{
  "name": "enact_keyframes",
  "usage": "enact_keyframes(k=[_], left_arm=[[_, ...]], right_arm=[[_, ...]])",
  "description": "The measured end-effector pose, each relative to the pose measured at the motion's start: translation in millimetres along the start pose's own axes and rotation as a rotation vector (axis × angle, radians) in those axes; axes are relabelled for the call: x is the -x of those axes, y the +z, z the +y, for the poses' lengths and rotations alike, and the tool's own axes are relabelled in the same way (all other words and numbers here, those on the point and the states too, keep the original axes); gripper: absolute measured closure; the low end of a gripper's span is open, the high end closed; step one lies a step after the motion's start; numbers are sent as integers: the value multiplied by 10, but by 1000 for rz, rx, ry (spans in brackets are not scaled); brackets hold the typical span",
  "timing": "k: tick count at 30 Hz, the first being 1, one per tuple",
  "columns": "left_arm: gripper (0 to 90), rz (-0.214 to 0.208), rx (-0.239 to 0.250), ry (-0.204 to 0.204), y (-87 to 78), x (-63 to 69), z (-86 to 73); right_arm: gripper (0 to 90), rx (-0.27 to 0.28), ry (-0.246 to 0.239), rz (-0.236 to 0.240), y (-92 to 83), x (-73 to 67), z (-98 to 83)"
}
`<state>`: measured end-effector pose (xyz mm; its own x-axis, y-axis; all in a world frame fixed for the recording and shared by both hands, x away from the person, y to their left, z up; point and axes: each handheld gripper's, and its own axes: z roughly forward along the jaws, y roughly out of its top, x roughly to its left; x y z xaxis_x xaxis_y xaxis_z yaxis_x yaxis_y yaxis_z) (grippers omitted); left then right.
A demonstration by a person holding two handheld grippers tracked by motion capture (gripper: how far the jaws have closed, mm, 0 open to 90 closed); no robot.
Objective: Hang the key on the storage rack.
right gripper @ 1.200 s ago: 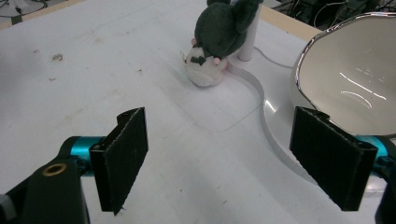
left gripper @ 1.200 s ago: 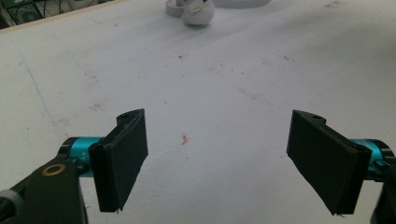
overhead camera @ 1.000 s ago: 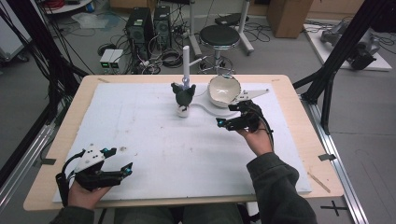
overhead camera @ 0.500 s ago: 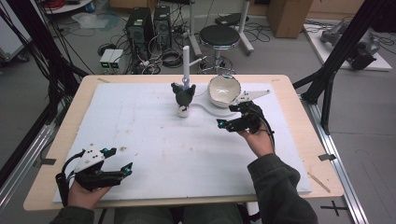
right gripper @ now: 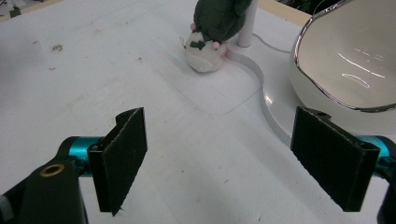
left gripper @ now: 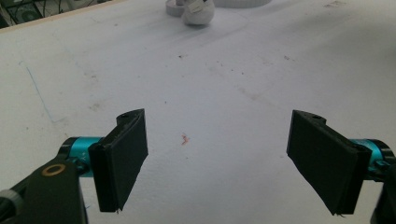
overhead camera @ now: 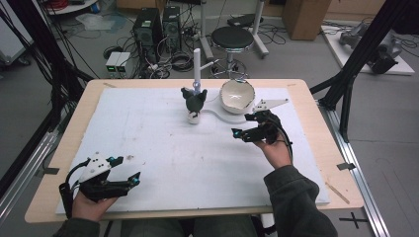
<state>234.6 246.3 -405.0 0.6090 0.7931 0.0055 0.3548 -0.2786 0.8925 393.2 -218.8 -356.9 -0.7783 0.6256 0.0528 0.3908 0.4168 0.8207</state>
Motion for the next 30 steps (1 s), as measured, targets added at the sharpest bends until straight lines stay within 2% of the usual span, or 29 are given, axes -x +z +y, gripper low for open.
enact_keyframes(k=[13,30], left_arm=[[207,-2,0,2,-1,-1,1],[208,0,0,0,0,-1,0]], right_arm=[[177,1,7,-2,-40,-15,-45],[167,3,-16,2,-58,-68,-42]])
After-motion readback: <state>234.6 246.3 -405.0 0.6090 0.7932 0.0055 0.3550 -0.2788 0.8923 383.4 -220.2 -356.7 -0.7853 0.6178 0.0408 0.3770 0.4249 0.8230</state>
